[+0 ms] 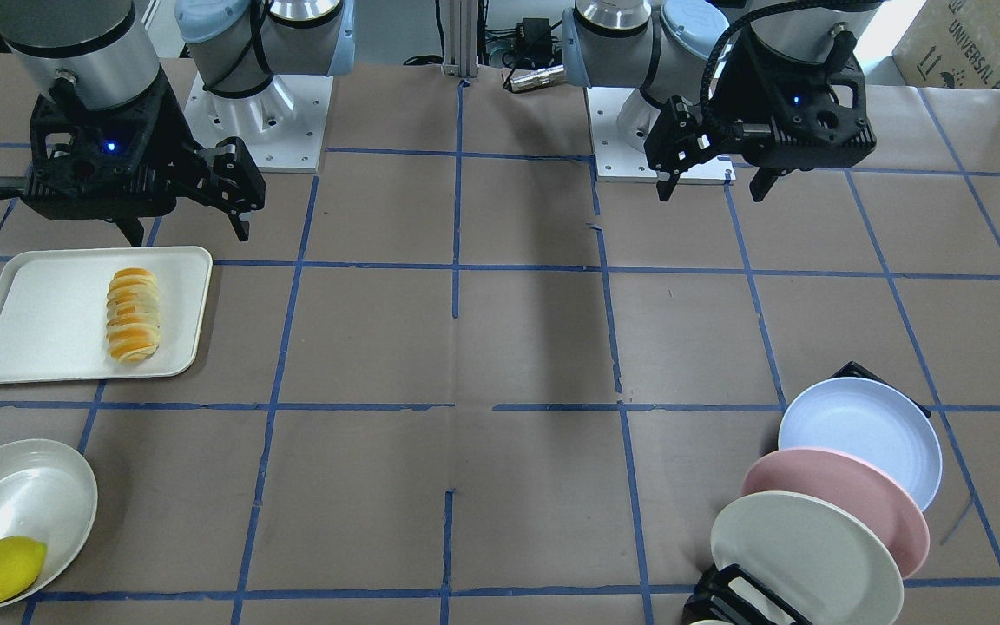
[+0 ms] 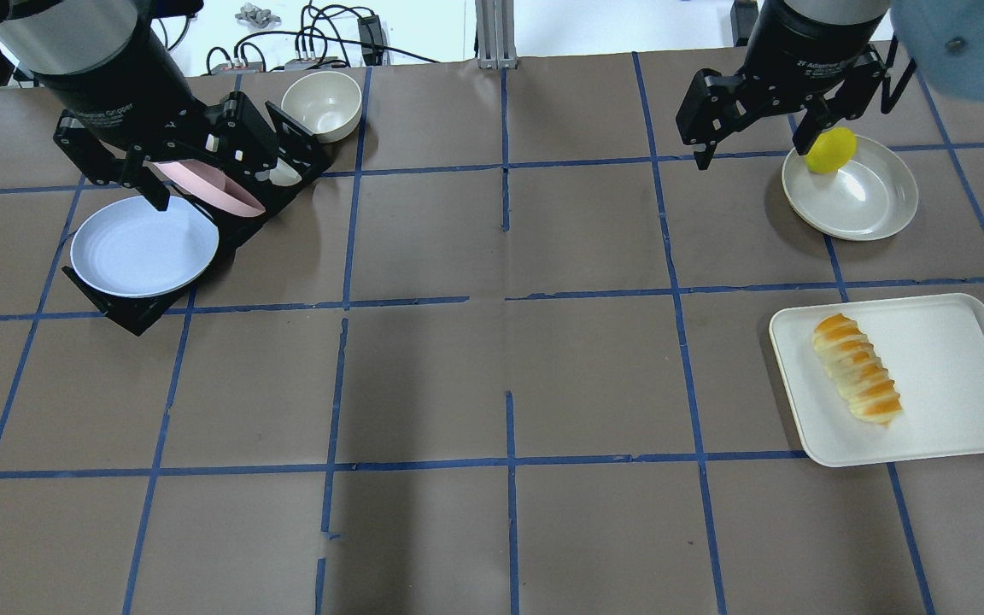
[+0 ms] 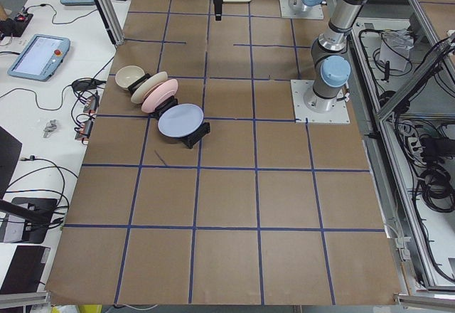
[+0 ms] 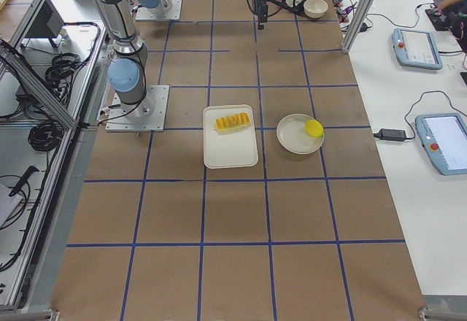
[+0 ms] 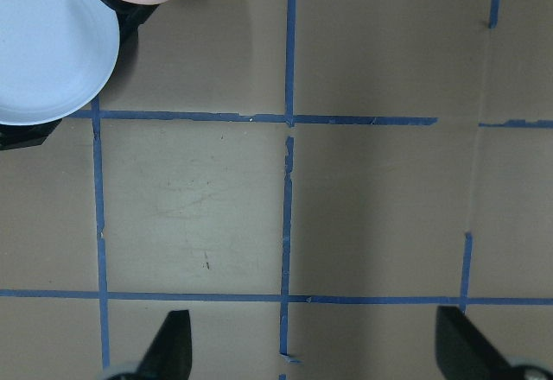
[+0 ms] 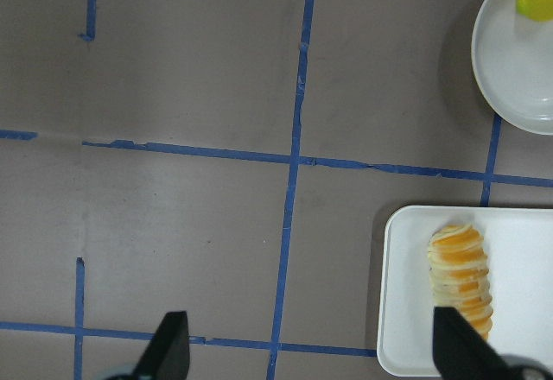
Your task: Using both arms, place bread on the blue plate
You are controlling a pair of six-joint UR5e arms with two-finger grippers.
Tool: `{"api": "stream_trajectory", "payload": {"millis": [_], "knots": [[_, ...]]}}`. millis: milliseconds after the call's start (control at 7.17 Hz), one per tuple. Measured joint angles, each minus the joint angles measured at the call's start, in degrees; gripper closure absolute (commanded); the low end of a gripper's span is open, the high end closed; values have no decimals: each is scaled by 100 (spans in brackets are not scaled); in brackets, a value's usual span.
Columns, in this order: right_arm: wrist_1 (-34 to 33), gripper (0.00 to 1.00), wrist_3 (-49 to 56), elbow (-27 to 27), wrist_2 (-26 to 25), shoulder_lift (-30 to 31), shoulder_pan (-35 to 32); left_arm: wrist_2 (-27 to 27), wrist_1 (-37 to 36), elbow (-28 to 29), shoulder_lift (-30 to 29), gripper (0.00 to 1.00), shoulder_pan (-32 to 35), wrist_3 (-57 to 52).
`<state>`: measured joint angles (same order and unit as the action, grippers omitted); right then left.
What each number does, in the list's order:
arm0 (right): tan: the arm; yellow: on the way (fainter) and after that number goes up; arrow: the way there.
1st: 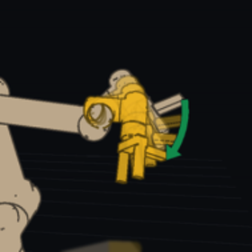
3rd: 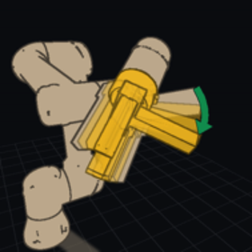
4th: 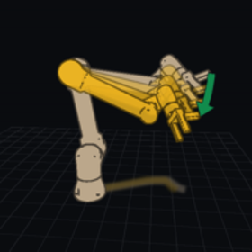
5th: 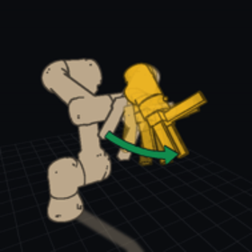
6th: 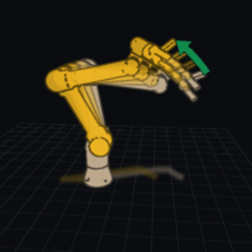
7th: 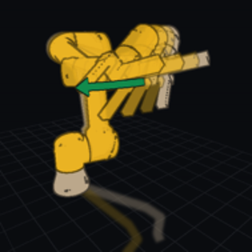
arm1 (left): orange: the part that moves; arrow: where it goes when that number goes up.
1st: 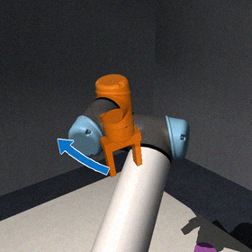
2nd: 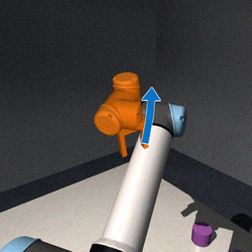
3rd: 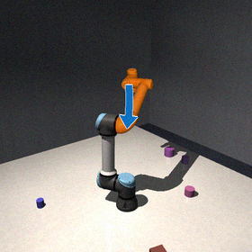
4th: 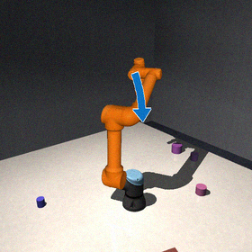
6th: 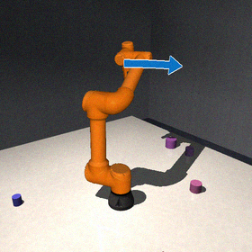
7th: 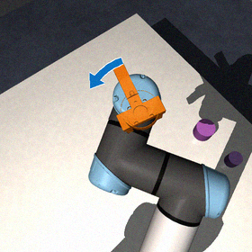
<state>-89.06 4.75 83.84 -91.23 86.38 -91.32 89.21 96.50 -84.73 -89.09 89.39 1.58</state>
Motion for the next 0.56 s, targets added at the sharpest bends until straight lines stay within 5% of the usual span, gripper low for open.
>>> {"api": "stream_trajectory", "payload": {"millis": [558], "knots": [[3, 0, 6, 0, -2, -7, 0, 19, 65, -37, 30, 0, -24, -51]]}}
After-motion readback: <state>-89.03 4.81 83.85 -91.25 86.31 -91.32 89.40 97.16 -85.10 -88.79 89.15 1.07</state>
